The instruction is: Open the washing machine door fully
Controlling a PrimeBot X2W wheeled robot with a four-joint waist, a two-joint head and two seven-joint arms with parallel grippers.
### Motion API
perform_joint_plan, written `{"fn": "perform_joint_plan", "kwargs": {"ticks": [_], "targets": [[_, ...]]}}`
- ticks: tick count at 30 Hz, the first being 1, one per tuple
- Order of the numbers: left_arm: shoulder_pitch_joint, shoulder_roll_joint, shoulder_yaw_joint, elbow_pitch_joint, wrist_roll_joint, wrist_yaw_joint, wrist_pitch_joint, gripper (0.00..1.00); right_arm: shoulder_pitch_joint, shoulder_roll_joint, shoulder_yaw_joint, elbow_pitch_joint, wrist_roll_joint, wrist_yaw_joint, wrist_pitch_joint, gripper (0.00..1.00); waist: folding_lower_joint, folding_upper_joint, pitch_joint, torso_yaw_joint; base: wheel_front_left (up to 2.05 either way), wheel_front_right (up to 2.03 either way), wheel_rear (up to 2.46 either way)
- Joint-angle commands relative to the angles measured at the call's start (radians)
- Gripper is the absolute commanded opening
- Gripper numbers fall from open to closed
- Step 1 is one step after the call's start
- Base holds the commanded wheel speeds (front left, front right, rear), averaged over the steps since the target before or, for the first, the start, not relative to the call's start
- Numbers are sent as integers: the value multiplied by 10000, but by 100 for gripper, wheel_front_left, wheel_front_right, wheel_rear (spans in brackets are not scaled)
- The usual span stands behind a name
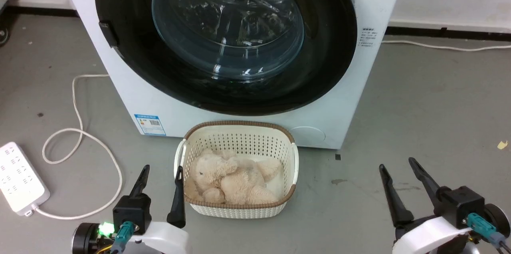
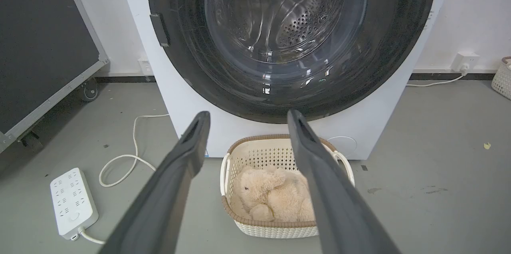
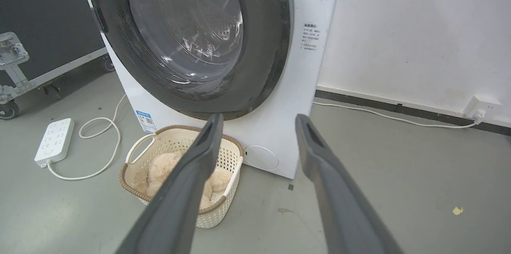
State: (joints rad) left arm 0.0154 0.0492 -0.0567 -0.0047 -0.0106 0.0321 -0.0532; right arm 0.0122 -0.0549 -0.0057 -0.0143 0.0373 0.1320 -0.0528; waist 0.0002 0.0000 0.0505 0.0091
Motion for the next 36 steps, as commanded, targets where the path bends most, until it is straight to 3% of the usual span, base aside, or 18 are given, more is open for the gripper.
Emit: {"fn": "perform_joint_plan", "kwargs": {"ticks": [1, 10, 21, 36], "targets": [[-150, 25, -68, -73, 63, 51, -91, 100, -64, 11, -32, -102, 104, -3, -96, 0, -2, 0, 53, 18, 0, 0, 0], [-336, 56, -308, -224, 86, 212, -279, 100, -549, -314, 13, -179, 685, -4, -284, 0, -2, 0, 459, 84, 0, 0, 0], [-586, 73, -707, -407, 90, 427, -509, 100, -1590, -904, -234, -200, 2378, -5, -110, 0, -2, 0, 898, 282, 0, 0, 0], [-889, 172, -1165, -673, 101, 765, -822, 100, -4062, -787, -1270, 604, 5641, -7, 1733, 0, -2, 0, 1719, 572, 0, 0, 0]]}}
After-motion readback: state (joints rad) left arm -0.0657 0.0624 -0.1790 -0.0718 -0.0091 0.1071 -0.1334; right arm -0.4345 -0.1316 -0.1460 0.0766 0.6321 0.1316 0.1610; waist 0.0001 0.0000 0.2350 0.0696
